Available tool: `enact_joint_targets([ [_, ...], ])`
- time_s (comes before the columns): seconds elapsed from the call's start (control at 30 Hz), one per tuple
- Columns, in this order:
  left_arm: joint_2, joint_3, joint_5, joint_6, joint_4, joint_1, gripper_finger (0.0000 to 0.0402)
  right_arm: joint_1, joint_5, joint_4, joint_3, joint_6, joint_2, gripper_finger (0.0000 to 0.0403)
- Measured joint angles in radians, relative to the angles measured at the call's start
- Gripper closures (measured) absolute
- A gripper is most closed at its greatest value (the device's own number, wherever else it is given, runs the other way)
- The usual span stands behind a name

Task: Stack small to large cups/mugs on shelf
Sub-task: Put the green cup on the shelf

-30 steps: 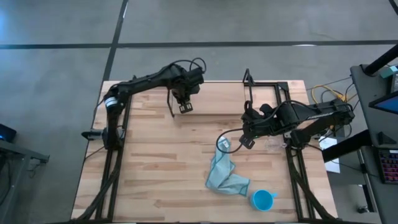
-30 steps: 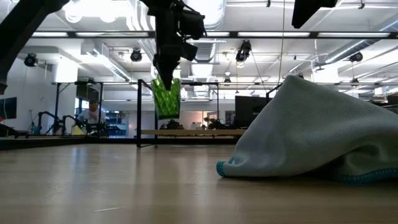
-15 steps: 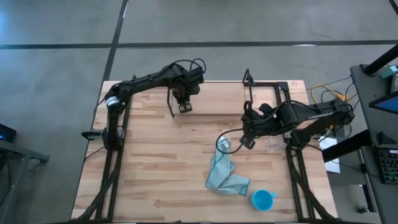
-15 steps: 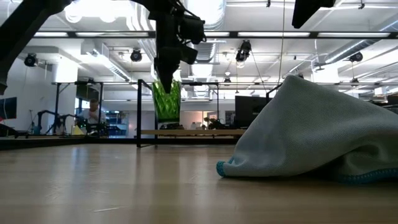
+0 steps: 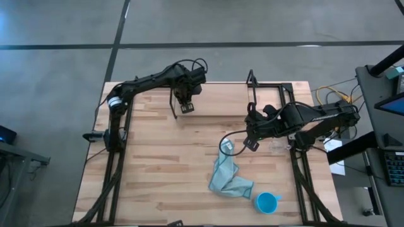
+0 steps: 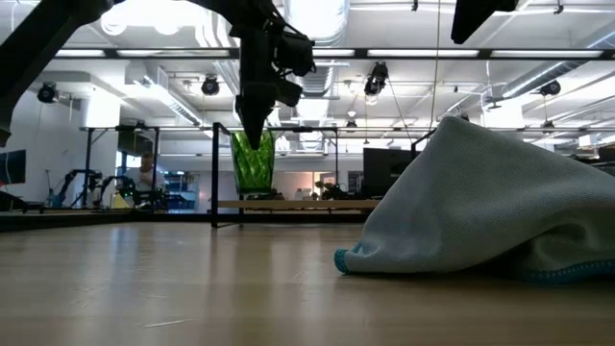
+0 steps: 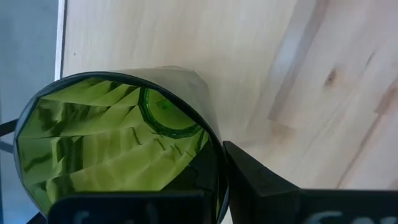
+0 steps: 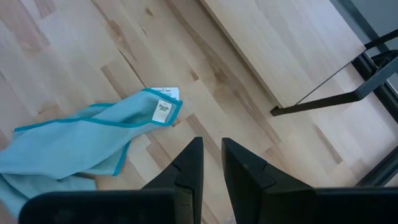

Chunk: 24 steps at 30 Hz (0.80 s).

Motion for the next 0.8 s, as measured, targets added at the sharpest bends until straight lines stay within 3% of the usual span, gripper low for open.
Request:
enact_joint_targets([
  [0.53,0.021,0.0,0.005,0.0,0.005,0.003,0.04,0.0,0.0,0.001,0.0,0.0,0.0,0.0351],
  [0.8,0.021,0.0,0.005,0.001,0.014,0.003,0.0347,0.0,0.0,0.001,0.0,0.0,0.0,0.0351],
])
